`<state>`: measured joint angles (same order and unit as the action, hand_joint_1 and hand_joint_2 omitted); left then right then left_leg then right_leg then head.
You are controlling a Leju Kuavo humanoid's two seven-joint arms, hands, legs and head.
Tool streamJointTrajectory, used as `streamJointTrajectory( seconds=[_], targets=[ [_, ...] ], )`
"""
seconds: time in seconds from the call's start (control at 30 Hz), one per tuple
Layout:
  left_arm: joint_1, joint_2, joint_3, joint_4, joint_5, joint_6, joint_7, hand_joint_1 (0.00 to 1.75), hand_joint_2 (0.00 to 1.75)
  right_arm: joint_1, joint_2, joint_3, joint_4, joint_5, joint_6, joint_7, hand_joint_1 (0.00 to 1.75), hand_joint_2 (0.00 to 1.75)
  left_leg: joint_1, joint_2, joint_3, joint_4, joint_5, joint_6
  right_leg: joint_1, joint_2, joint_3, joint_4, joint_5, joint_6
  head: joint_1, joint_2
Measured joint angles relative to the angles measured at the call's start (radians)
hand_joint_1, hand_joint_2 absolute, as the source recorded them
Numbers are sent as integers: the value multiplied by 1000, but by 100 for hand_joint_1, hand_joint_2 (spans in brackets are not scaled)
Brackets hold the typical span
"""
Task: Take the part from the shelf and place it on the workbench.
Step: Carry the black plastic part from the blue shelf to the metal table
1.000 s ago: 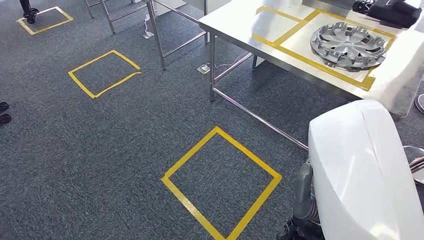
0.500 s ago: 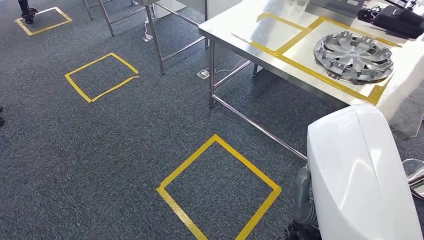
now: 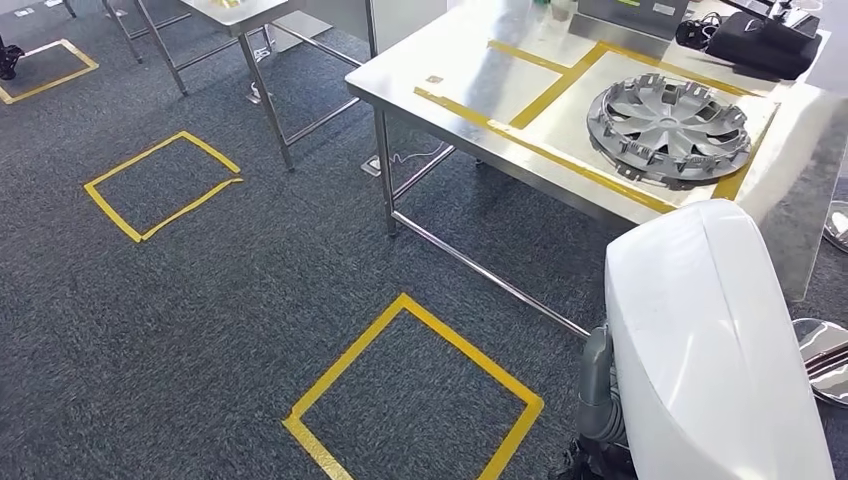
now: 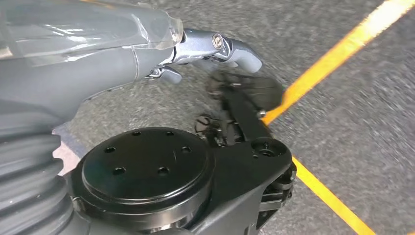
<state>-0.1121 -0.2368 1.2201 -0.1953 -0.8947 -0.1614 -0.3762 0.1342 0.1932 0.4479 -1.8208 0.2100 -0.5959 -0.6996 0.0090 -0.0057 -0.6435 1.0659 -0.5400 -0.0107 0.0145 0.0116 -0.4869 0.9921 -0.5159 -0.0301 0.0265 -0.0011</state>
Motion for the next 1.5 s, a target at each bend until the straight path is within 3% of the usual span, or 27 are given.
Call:
streamJointTrajectory(
  seconds=[0.03, 0.07, 0.2, 0.3, 0.33, 0.37, 0.4, 0.47, 0.5, 0.57, 0.7, 0.73, 0.8, 0.87, 0.9, 0.93, 0.97, 1.03, 1.1, 1.2, 1.23, 1.27, 1.33, 1.37, 1.4, 1.43, 1.5],
  targets=[
    [0, 0, 0, 0, -2, 5, 2, 0, 175, 0, 0, 1, 0, 0, -4, 0, 175, 0, -3, 0, 3, -30, 52, 4, 3, 2, 7, 4, -14, 4, -2, 0],
    [1, 0, -1, 0, -3, 9, 4, 0, 175, 0, -1, 1, 1, 0, -8, 0, 175, 0, -4, -1, 4, -42, 79, 8, 6, 5, 12, 7, -26, 8, -3, 0],
    [-4, -2, -4, 0, -8, 15, 8, 0, 175, -1, -2, 3, 0, 0, -17, 0, 175, 0, 6, 0, 17, -44, 98, 21, 5, 4, 0, 52, -73, 29, -1, 0],
    [-6, -2, -5, -1, -8, 16, 8, 0, 175, -1, -4, 3, 0, -6, -18, 0, 175, 0, 8, 0, 19, -45, 88, 29, -8, 1, -108, 244, -153, 51, 3, 0],
    [-6, -2, -5, -1, -5, 13, 8, 0, 175, -1, -6, 2, 0, -10, -18, 0, 175, 0, 8, 0, 20, -44, 85, 29, -13, 1, -145, 297, -162, 55, 3, 0],
    [-6, -1, -4, -1, -1, 7, 7, 0, 175, -1, -7, 2, 0, -14, -18, 0, 175, 0, 8, -1, 24, -44, 81, 28, -17, 1, -164, 311, -149, 57, 3, 0],
    [-6, -1, -4, -1, 5, -2, 6, 0, 175, -2, -9, 2, 0, -18, -17, 0, 175, 0, 9, -3, 29, -44, 77, 26, -21, 0, -162, 284, -117, 58, 3, 0],
    [-7, -1, -4, -1, 13, -21, 2, 0, 175, -5, -11, 2, 0, -21, -15, 0, 175, 0, 11, -6, 43, -45, 67, 19, -27, -2, -114, 147, -32, 59, 3, 0],
    [-7, -1, -4, -1, 18, -29, 0, 0, 175, -7, -12, 2, 0, -22, -13, 0, 175, 0, 11, -7, 48, -46, 61, 13, -27, -3, -92, 86, -8, 57, 3, 0],
    [-7, -1, 0, -1, 33, -46, -6, 0, 175, -9, -14, 1, 0, -22, -9, 0, 175, 0, 12, -8, 52, -50, 48, -3, -20, -3, -73, 34, -4, 46, 2, 0],
    [-9, -8, 7, 0, 57, -67, -11, 0, 175, -9, -13, 0, -1, -21, -2, 0, 175, 0, 19, -5, 56, -27, 32, -24, -16, 1, -37, 19, -11, 11, -3, 0],
    [-10, -8, 8, 0, 57, -69, -11, 0, 175, -9, -13, 0, -2, -20, -1, 0, 175, 0, 18, -3, 34, 19, 17, -25, -16, 1, -22, 15, -14, 3, -7, 0],
    [-9, -9, 8, 0, 57, -70, -12, 0, 175, -10, -13, 0, -2, -20, 0, 0, 175, 0, 15, -1, -53, 159, -24, -24, -11, -1, 1, 14, -31, -8, -13, 0],
    [-7, -9, 11, 0, 57, -70, -11, 0, 175, -8, -13, 0, -2, -19, 0, 0, 175, 0, 9, -1, -137, 250, -22, -20, -5, 1, 24, 14, -54, -13, -14, 0],
    [-6, -8, 13, 0, 57, -70, -11, 0, 175, -7, -13, 0, -2, -18, 0, 0, 175, 0, 5, -1, -151, 236, 11, -15, -3, 3, 40, 14, -68, -14, -14, 0],
    [-5, -8, 14, 0, 57, -70, -10, 0, 175, -6, -13, 0, -2, -17, 1, 0, 175, 0, -1, -2, -144, 182, 62, -8, -2, 5, 58, 14, -83, -14, -15, 0],
    [-5, -7, 15, 0, 57, -69, -9, 0, 175, -6, -12, 0, -3, -15, 1, 0, 175, 0, -8, -3, -124, 112, 113, 2, -3, 6, 75, 12, -99, -14, -15, 0],
    [-6, -3, 17, 0, 56, -69, -7, 0, 175, -5, -10, 0, -4, -13, 2, 0, 175, 0, -22, -4, -79, 7, 162, 20, -4, 9, 96, 7, -123, -6, -13, 0],
    [-6, -1, 18, 0, 50, -60, -9, 0, 175, -2, -8, -1, -5, -11, 4, 1, 175, 0, -29, -5, -61, -16, 152, 30, -7, 12, 109, -11, -129, 6, -14, 0],
    [-7, -1, 17, -1, 30, -10, -15, 0, 175, 0, -6, -1, -11, -1, 6, 1, 175, 0, -19, -6, -21, -56, 134, 42, -5, 8, 138, -30, -142, 18, -17, 0],
    [-8, -2, 16, -2, 26, 6, -16, 0, 175, -1, -5, -2, -13, 2, 6, 0, 175, 0, -13, -6, 0, -73, 126, 44, -5, 6, 119, 9, -155, 23, -15, 0],
    [-9, -2, 15, -2, 24, 15, -16, 0, 175, 0, -5, -2, -14, 3, 6, 0, 175, 0, -9, -5, 16, -83, 121, 43, -8, 4, 76, 78, -172, 30, -13, 0],
    [-10, -2, 15, -2, 23, 26, -16, 0, 175, 4, -7, -3, -15, 4, 6, 0, 175, 0, -1, -4, 39, -92, 104, 37, -19, 3, -47, 235, -195, 47, -12, 0],
    [-10, -2, 15, -2, 22, 32, -16, 0, 175, 7, -8, -3, -15, 3, 5, 0, 175, 0, 2, -5, 51, -93, 95, 32, -26, 2, -97, 277, -184, 55, -11, 0],
    [-9, -2, 15, -2, 21, 38, -15, 0, 175, 8, -9, -3, -15, 3, 4, 0, 175, 0, 7, -6, 65, -92, 84, 26, -34, 1, -126, 277, -150, 63, -12, 0],
    [-9, -2, 15, -2, 21, 44, -15, 0, 175, 8, -10, -3, -15, 3, 3, 0, 175, 0, 12, -7, 80, -92, 74, 19, -42, -1, -132, 235, -96, 71, -11, 0],
    [-10, -1, 15, -2, 20, 52, -13, 0, 175, 7, -11, -3, -14, 2, 3, 0, 175, 0, 19, -11, 104, -87, 52, 1, -55, -6, -107, 103, 7, 91, -8, 0]
  ],
)
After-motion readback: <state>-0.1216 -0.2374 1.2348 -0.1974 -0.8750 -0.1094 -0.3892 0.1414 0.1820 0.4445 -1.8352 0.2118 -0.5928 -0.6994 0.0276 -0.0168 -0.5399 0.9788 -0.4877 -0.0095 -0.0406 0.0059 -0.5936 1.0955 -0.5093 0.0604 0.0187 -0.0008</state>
